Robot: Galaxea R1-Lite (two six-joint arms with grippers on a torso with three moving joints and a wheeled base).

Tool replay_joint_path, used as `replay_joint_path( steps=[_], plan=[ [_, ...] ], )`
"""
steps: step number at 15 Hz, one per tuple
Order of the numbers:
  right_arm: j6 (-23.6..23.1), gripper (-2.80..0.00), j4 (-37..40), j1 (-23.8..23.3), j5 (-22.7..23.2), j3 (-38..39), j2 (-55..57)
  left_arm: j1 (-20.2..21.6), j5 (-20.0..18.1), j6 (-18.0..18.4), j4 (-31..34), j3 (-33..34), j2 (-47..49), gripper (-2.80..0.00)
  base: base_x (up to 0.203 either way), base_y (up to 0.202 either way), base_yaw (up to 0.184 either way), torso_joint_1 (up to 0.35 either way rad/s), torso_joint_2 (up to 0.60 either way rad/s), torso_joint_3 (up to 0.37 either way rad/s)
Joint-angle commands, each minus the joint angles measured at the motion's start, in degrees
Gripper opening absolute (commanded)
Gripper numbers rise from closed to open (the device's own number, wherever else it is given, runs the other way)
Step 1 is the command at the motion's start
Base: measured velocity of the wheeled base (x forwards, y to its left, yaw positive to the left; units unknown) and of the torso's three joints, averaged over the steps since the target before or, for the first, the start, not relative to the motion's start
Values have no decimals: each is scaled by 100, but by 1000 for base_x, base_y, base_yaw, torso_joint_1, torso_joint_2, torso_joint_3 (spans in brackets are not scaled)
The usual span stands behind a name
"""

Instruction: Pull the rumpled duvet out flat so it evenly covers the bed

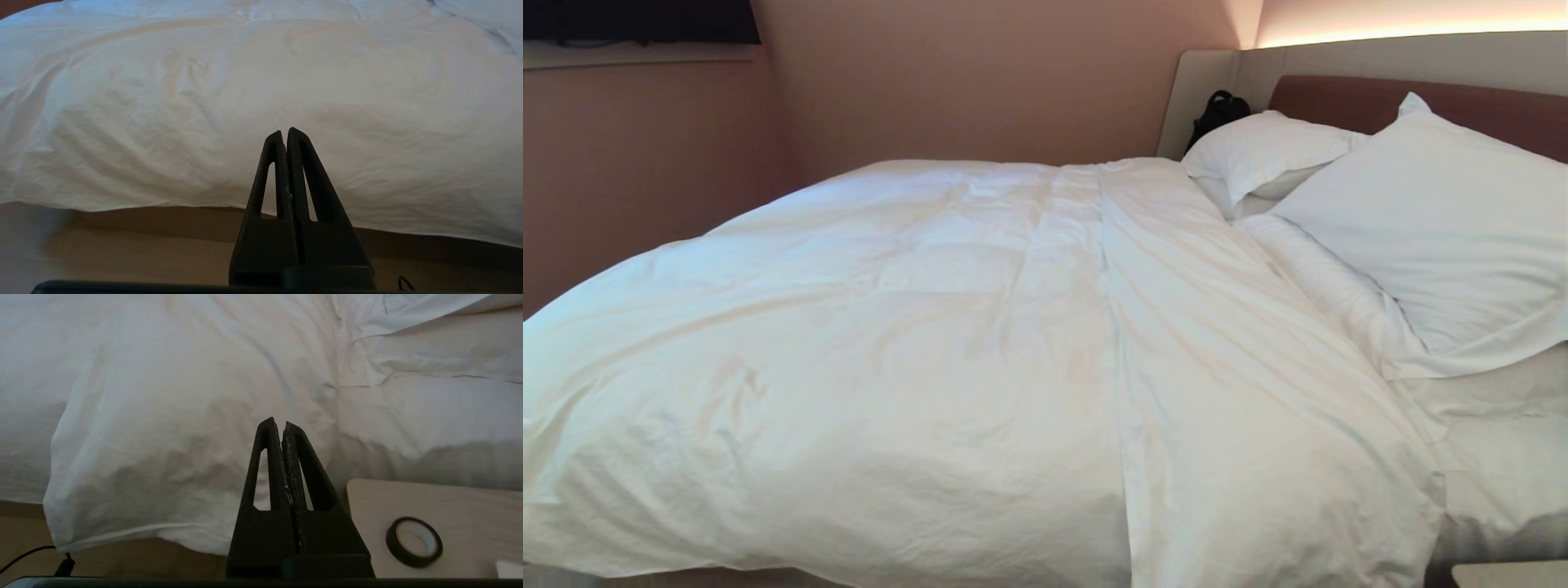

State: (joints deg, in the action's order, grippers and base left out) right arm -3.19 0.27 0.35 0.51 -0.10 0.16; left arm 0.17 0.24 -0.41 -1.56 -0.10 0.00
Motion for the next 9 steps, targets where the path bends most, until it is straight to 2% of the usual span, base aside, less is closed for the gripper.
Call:
replay_joint_path(
  steps=[1,2,9],
  plan=[
    [-6,-280,0,9,2,1,-7,1,2,-2,-2,1,0,-280,-184,0,2,-2,-2,2],
    [-6,-280,0,9,2,1,-5,1,2,-2,-2,1,0,-280,-123,0,2,-2,2,3],
    [-6,-280,0,3,2,1,-1,1,2,-2,-2,1,0,-280,0,0,0,0,0,0]
  ],
)
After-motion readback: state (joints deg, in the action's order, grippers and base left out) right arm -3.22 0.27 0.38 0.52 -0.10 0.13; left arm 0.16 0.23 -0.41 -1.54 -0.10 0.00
